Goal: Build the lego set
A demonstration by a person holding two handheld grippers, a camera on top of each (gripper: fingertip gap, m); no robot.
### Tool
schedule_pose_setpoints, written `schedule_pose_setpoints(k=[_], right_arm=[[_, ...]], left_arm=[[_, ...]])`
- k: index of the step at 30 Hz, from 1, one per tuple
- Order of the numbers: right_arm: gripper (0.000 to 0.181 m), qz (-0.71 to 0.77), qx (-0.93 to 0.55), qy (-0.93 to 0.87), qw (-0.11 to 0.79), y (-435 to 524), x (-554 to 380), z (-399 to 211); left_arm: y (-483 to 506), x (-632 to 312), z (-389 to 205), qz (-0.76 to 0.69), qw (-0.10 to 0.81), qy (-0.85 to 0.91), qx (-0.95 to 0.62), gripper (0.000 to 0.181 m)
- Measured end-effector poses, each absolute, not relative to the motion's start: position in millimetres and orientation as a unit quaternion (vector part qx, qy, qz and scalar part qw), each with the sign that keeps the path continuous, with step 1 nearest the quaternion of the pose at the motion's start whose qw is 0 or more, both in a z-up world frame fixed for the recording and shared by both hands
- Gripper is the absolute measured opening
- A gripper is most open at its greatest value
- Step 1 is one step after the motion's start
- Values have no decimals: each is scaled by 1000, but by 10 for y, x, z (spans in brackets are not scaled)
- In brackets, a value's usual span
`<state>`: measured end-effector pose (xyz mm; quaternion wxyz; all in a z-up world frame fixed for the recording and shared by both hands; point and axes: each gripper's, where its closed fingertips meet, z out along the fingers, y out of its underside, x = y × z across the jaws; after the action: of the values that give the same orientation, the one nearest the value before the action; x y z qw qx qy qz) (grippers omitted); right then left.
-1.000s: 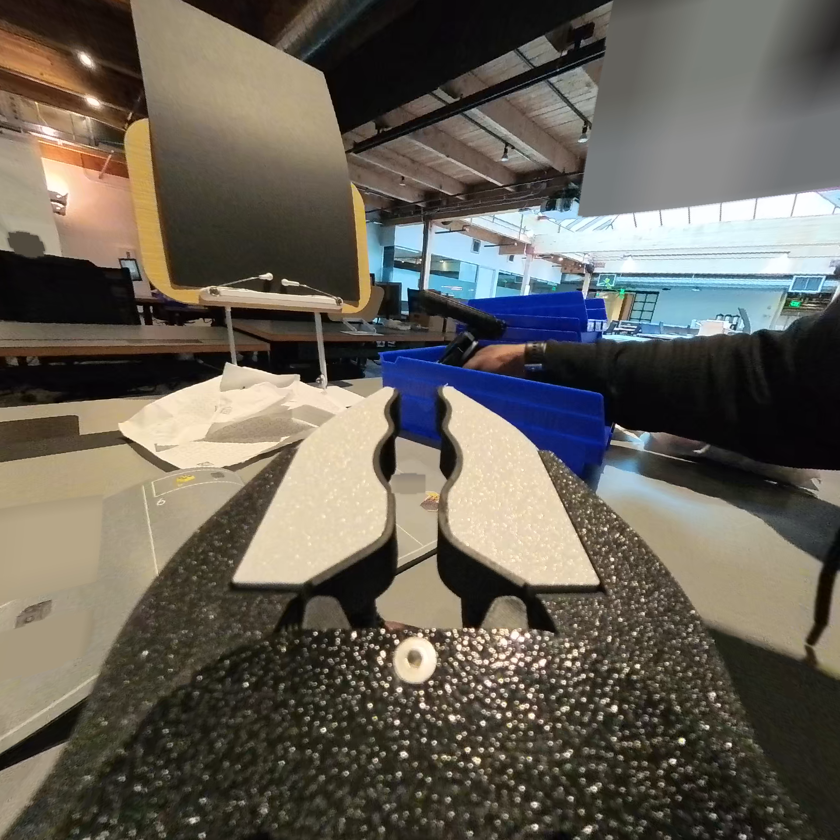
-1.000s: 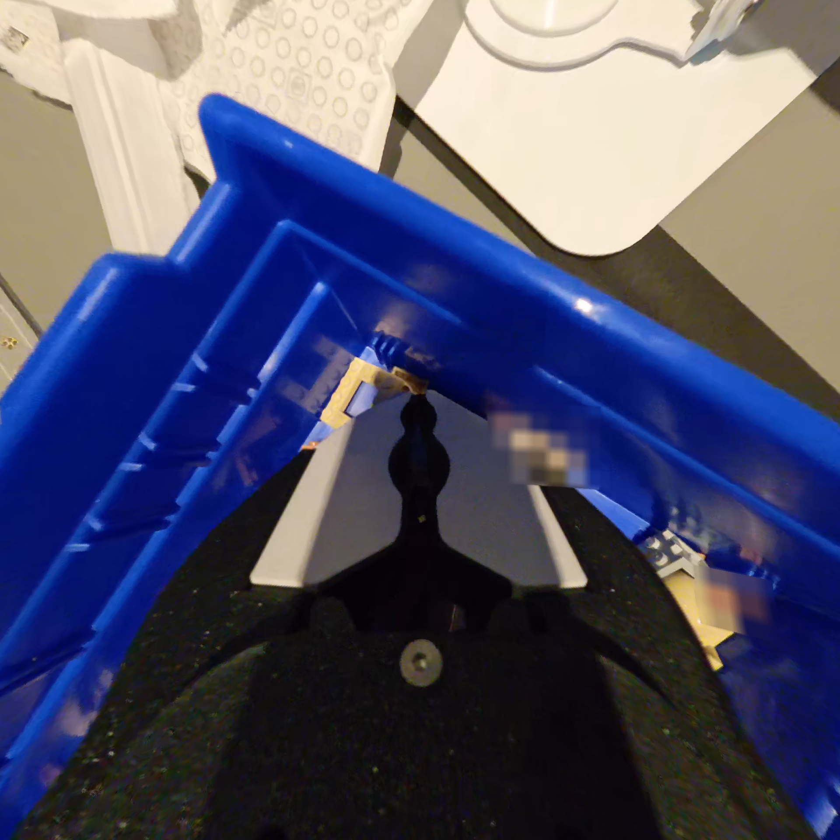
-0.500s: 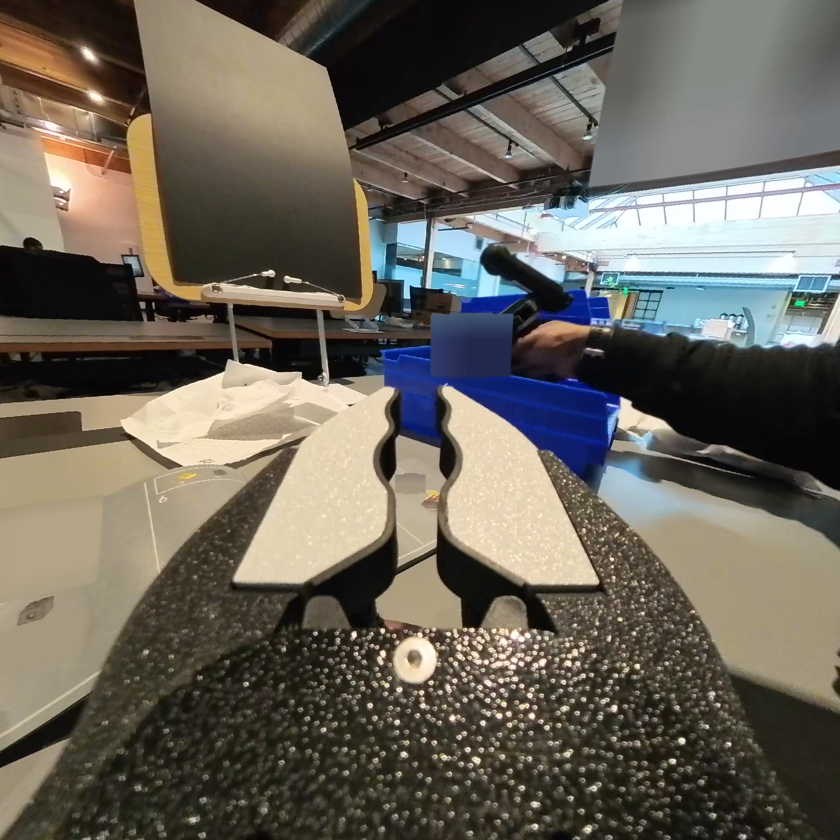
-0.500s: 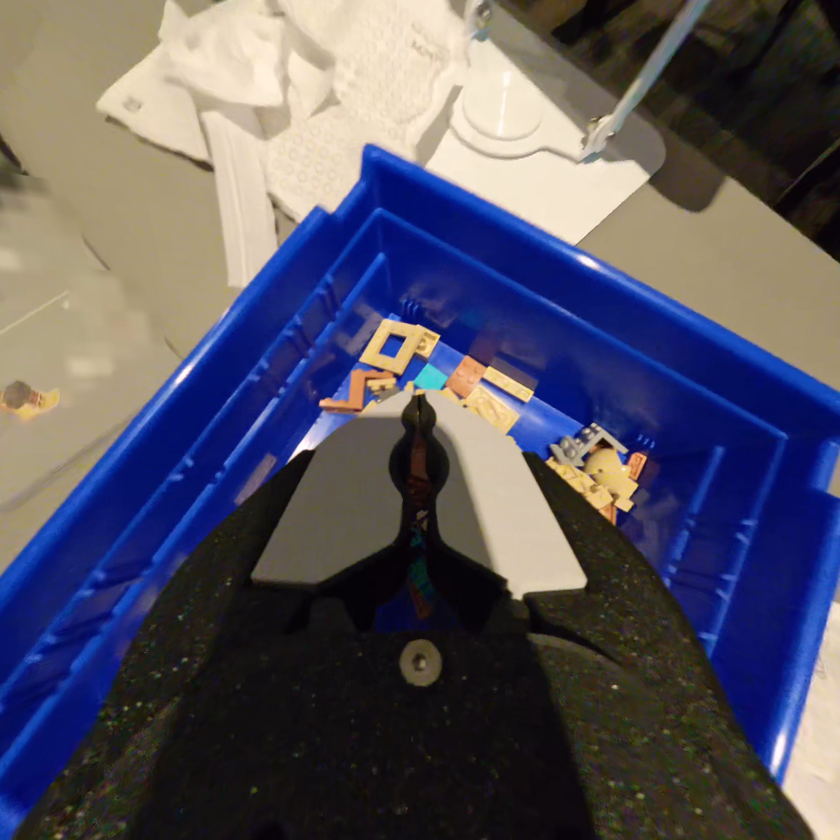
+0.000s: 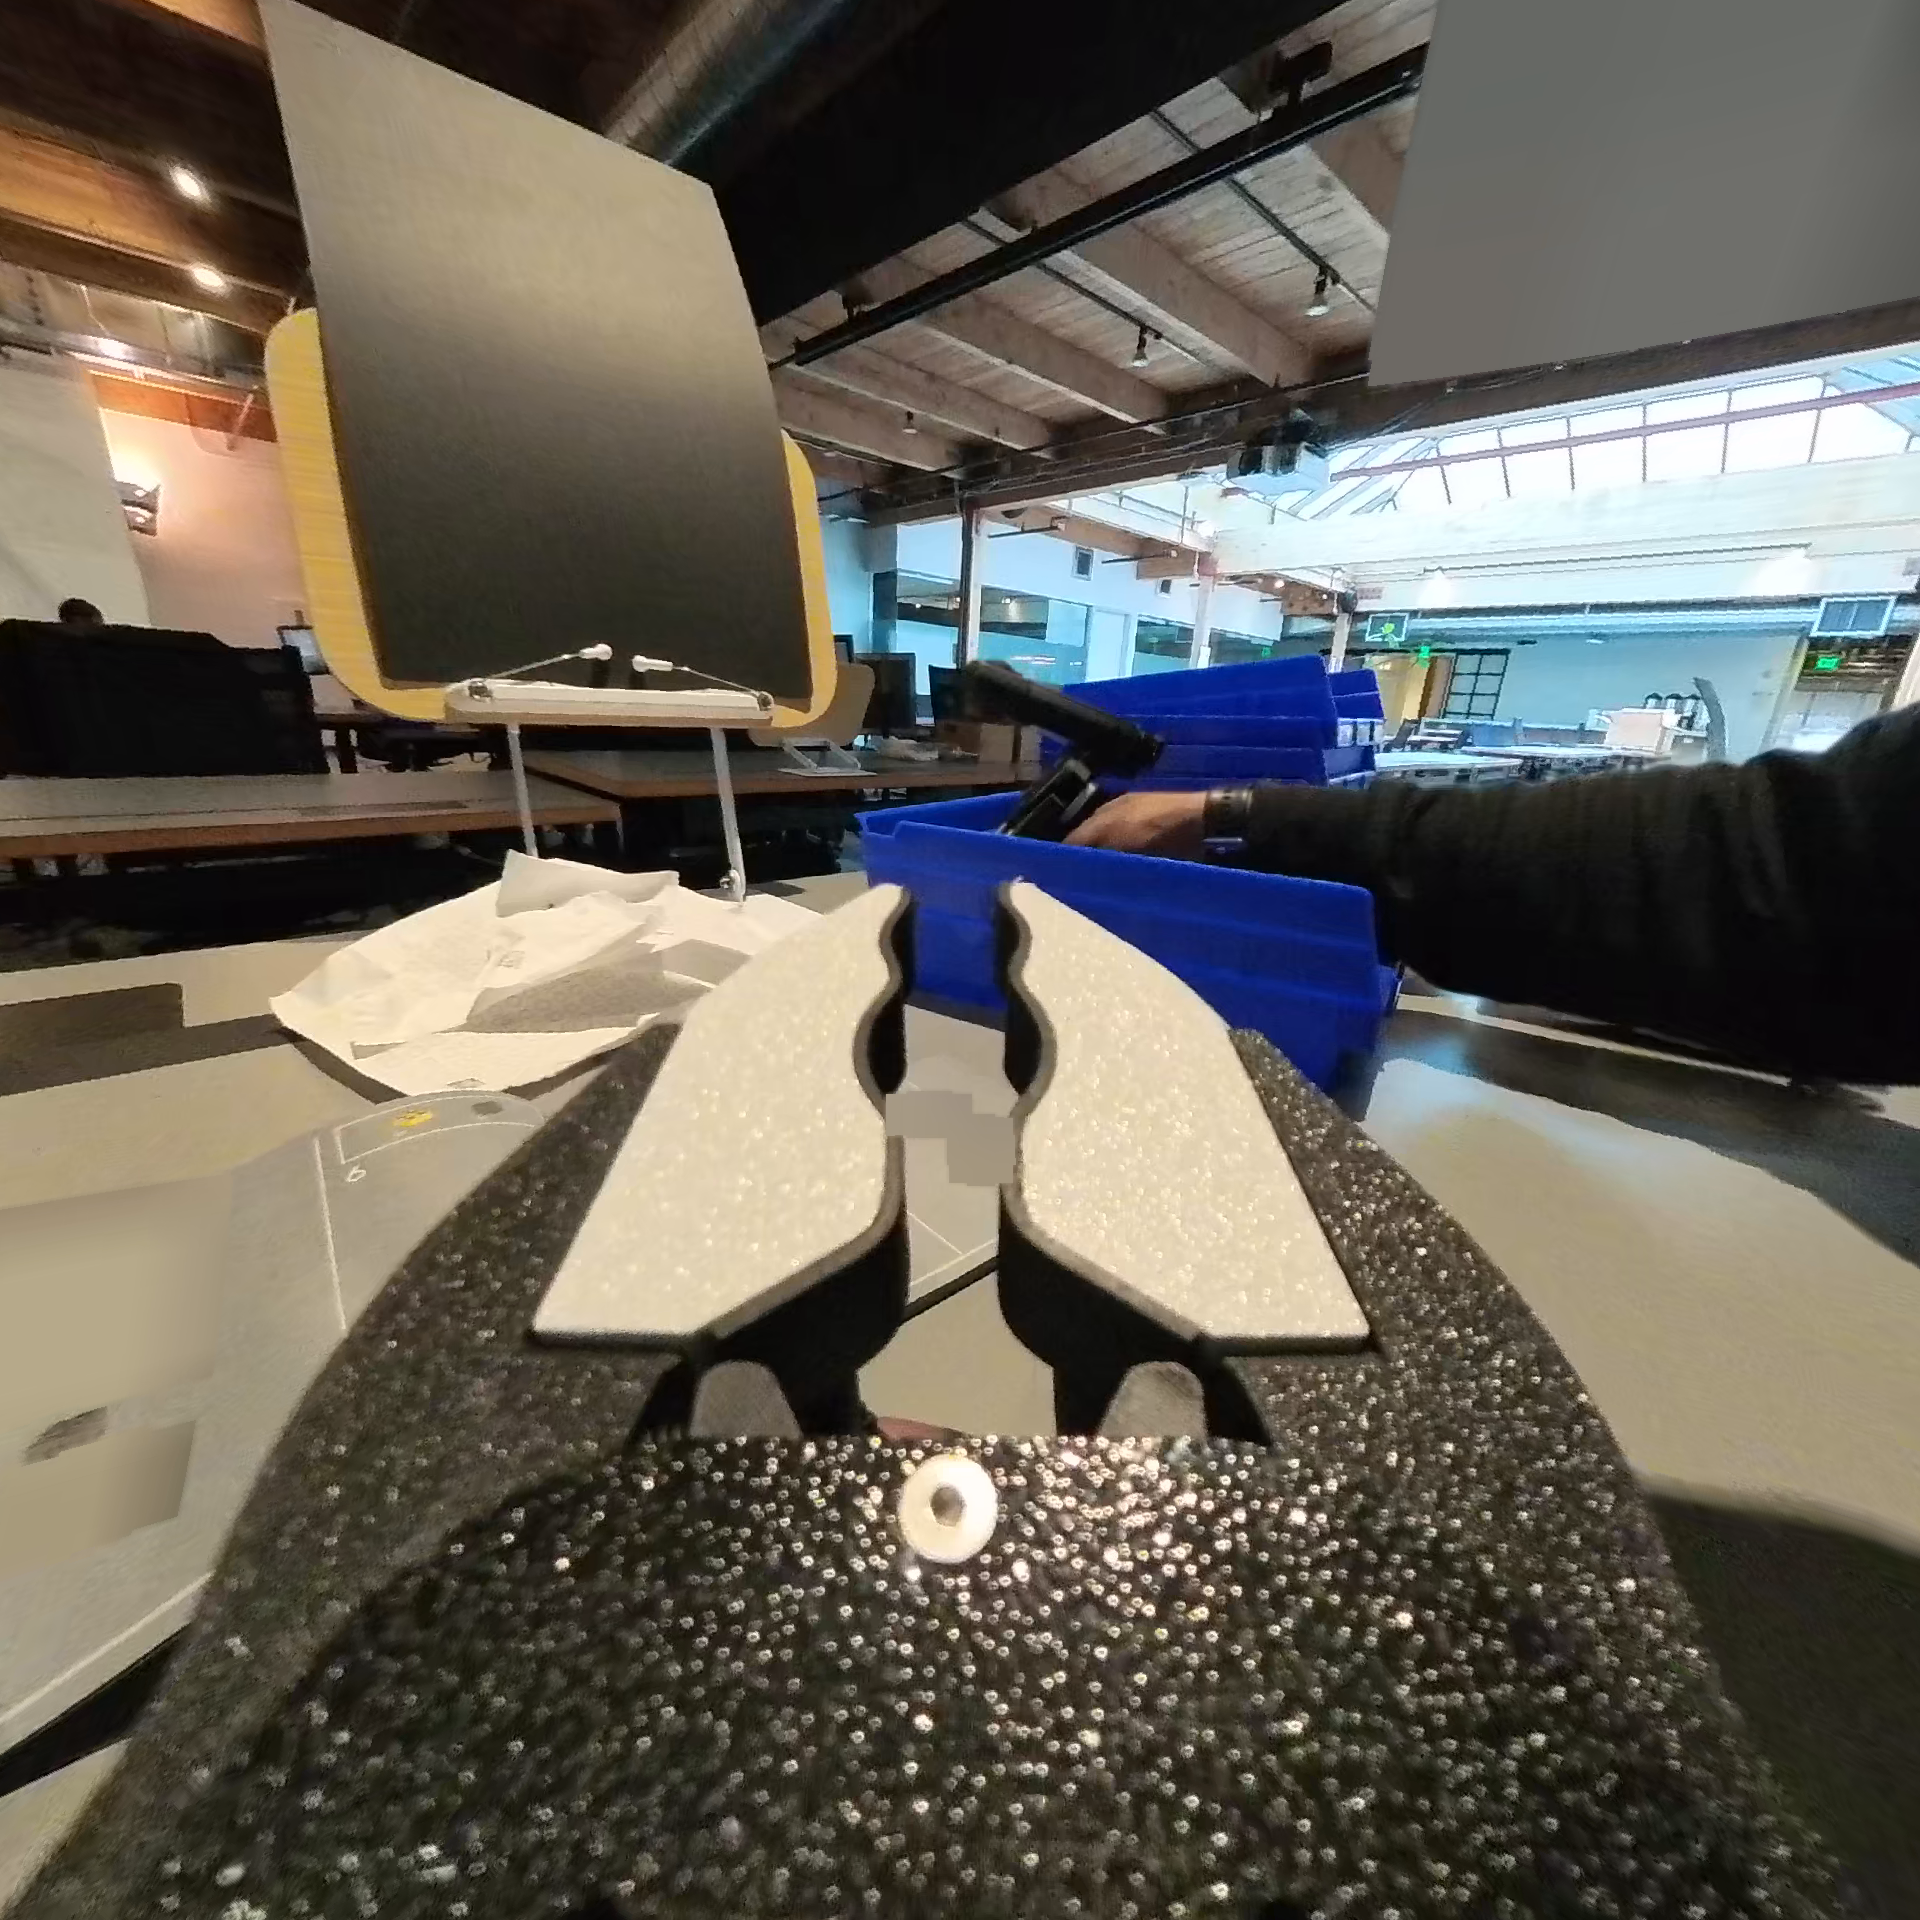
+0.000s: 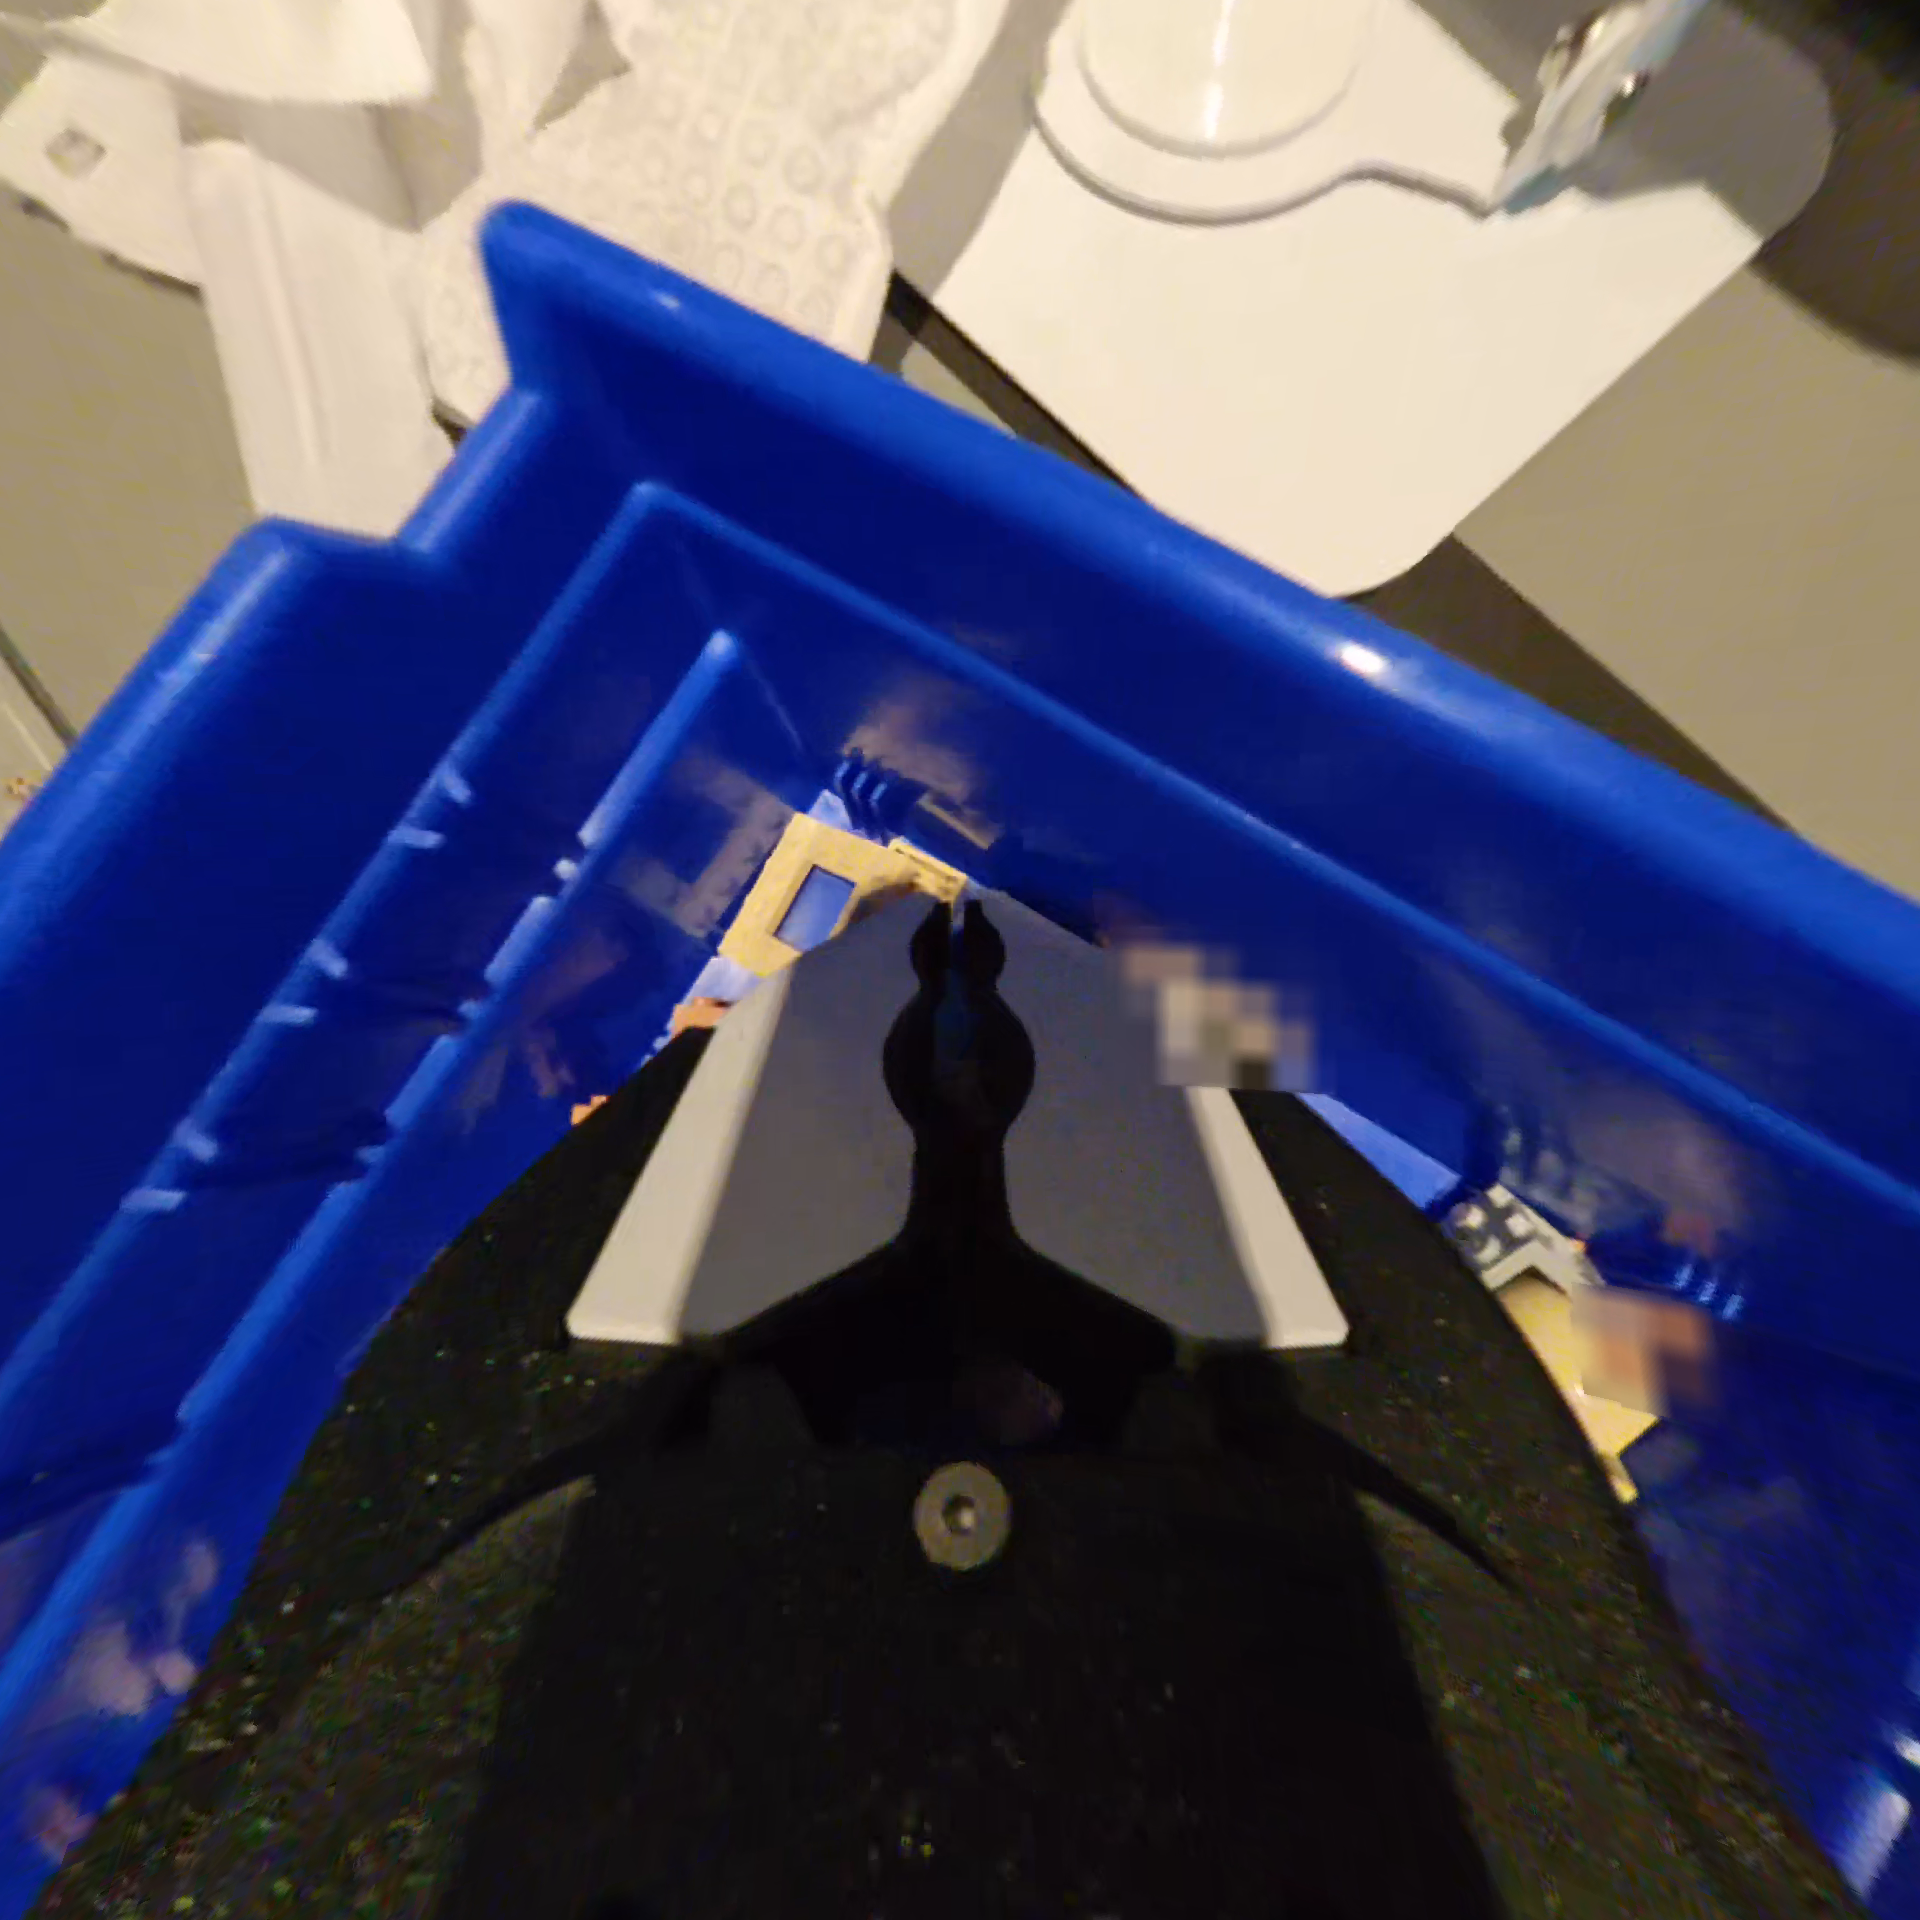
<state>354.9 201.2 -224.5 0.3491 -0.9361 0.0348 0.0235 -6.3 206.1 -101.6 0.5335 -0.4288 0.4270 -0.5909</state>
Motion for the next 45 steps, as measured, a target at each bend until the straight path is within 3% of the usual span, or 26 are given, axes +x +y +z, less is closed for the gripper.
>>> schedule_pose_setpoints(k=[21,26,35,38,45], right_arm=[[3,52,-959,41,277,1978,3512,-2301],[0,70,-957,25,282,1894,3504,-2348],[0,19,-926,-36,375,1905,3473,-2110],[0,-8,-932,-70,355,1894,3510,-2158],[22,-34,-944,-109,310,1912,3449,-2323]], left_arm=[[2108,-76,-1004,-603,526,414,-435,13],[2105,-72,-1007,-603,524,415,-435,12],[2107,-76,-1005,-602,526,414,-435,12],[2102,-75,-1005,-602,526,416,-434,12],[2101,-82,-1000,-603,527,415,-432,12]])
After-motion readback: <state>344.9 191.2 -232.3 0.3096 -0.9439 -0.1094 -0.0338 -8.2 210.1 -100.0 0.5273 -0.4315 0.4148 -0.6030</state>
